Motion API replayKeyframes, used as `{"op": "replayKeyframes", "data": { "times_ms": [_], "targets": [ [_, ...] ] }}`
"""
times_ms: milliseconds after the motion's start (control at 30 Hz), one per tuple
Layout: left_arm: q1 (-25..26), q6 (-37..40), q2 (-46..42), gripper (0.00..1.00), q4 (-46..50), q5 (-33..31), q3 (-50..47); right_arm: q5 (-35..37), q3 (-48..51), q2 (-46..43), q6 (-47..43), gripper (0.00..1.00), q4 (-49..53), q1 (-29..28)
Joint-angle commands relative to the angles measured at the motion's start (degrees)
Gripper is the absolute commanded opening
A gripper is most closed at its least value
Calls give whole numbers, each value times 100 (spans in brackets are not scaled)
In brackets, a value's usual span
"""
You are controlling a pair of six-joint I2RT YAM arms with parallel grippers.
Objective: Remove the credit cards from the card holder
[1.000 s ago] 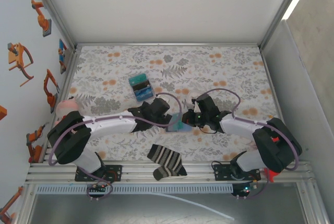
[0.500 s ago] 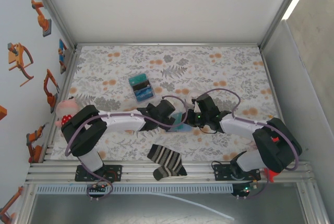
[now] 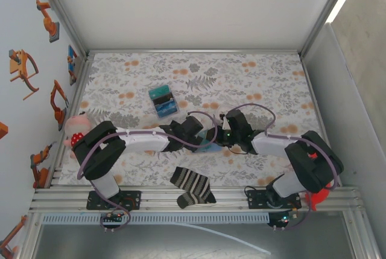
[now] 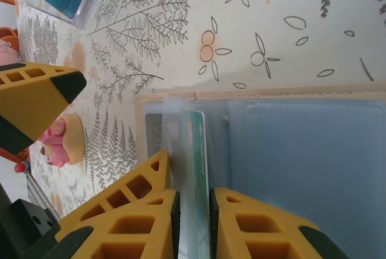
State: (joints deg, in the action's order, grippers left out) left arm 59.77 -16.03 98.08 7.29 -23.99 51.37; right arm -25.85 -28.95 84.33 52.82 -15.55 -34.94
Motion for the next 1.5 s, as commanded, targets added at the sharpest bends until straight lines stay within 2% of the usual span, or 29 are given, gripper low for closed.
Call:
{"op": "replayKeyframes", "data": {
  "times_ms": [0,267,367,600,767,867,1467],
  "targets": [
    [50,-124,157,97,131,104,-4,-224,81,197,179,21,-592,5],
    [50,-129,154,97,79,158,-22,-373,55,633,297,20,-1005,-57],
    [51,-128,108,97,97,135,-30,-340,66,637,288,12,-975,-57],
    [45,-145,13,97,154,67,-88,212,-188,83,-318,0,379,-61],
    [38,-152,-41,97,166,24,-111,762,-472,-469,-817,0,1573,-57],
    [44,-158,-65,97,165,9,-101,909,-549,-665,-970,0,1905,-48],
    [23,-123,-208,97,160,-9,-93,941,-709,-967,-1294,0,2295,-48]
  ]
}}
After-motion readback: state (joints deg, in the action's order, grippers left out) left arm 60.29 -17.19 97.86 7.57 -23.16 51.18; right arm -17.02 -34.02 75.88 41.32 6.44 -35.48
